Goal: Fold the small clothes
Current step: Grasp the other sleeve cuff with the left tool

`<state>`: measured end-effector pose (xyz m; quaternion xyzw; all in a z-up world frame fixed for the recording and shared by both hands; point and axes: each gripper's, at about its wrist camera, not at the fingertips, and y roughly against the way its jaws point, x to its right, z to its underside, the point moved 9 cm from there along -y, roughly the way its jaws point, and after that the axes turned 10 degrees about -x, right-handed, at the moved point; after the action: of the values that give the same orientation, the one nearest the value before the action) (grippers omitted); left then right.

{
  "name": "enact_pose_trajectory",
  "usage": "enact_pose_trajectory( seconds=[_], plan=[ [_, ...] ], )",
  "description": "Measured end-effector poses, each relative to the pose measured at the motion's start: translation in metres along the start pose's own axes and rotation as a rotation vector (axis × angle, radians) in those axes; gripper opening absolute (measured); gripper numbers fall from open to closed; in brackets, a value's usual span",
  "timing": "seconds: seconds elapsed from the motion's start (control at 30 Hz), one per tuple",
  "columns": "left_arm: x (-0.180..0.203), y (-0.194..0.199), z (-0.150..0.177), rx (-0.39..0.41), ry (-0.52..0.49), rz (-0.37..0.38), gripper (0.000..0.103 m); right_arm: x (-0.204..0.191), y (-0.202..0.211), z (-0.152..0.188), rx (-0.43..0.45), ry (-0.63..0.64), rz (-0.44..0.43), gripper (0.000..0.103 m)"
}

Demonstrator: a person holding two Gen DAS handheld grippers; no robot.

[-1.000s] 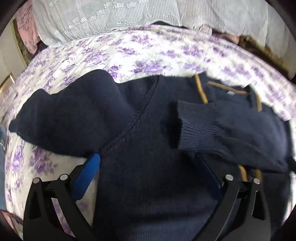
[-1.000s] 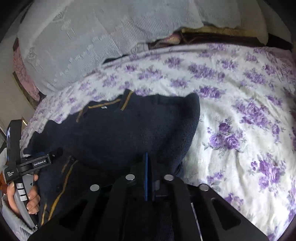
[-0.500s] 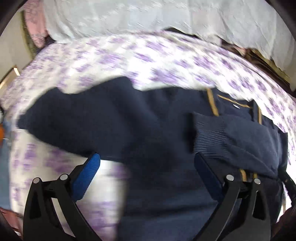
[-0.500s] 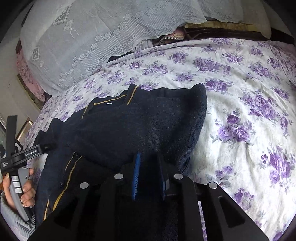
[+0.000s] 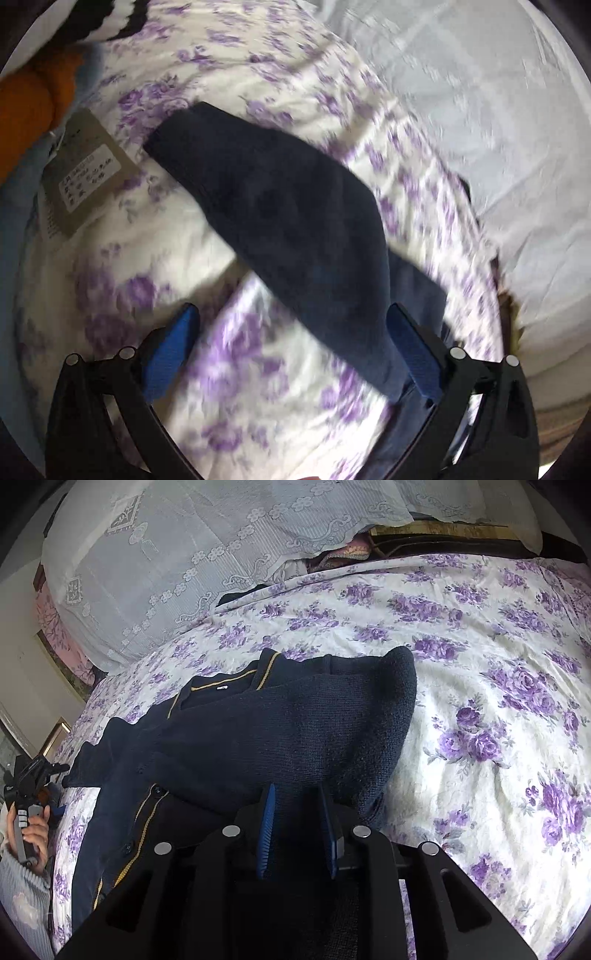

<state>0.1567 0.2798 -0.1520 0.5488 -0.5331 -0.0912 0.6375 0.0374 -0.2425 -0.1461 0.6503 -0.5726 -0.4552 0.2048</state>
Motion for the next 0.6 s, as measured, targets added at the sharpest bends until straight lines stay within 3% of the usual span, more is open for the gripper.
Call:
enact_pose_trajectory(
  seconds=[0.07,0.13,0.2,0.3,0.43,0.6],
  plan=[
    [0.002,-0.003,-0.008,0.015,0.011,0.017,0.098,-0.001,-0.001,0.000,0.000,0.002,-0.001,0.027],
    [0.004,-0.004,-0.016,0.038,0.010,0.035,0.089,-0.002,-0.001,0.000,0.000,0.003,-0.004,0.027],
    [0.001,-0.007,-0.022,0.040,0.003,0.014,0.042,-0.001,-0.001,-0.001,0.000,0.002,-0.008,0.028],
    [-0.005,-0.005,-0.028,0.043,-0.007,-0.007,0.021,-0.002,-0.001,0.000,0.000,0.001,-0.006,0.029],
    [-0.001,0.004,-0.025,0.059,-0.041,-0.009,0.012,-0.001,-0.001,0.000,0.000,0.001,-0.006,0.029],
    [0.018,0.024,-0.019,0.117,-0.146,-0.106,0.012,-0.002,-0.001,0.000,0.000,0.001,-0.006,0.029]
  ],
)
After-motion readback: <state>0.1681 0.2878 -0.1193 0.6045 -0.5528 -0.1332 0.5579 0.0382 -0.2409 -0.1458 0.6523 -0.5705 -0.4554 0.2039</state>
